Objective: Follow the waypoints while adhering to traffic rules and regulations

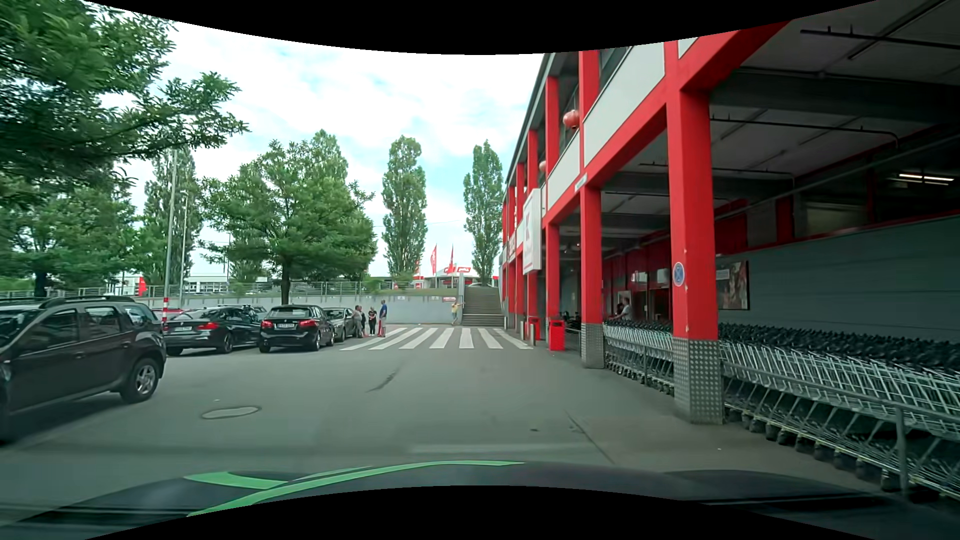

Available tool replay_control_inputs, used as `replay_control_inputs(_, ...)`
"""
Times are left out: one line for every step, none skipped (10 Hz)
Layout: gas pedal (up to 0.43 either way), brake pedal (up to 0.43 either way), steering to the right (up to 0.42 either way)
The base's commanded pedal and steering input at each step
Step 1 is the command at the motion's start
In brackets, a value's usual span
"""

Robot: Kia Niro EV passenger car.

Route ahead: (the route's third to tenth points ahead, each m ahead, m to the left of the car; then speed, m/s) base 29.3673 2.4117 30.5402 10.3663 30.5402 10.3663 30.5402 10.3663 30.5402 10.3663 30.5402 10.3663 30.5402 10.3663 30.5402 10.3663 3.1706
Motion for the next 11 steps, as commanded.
replay_control_inputs(0.020,0.000,0.002)
replay_control_inputs(0.020,0.000,0.002)
replay_control_inputs(0.020,0.000,0.002)
replay_control_inputs(0.020,0.000,0.002)
replay_control_inputs(0.020,0.000,0.002)
replay_control_inputs(0.020,0.000,0.002)
replay_control_inputs(0.020,0.000,0.002)
replay_control_inputs(0.020,0.000,0.002)
replay_control_inputs(0.020,0.000,0.002)
replay_control_inputs(0.020,0.000,0.002)
replay_control_inputs(0.020,0.000,0.002)
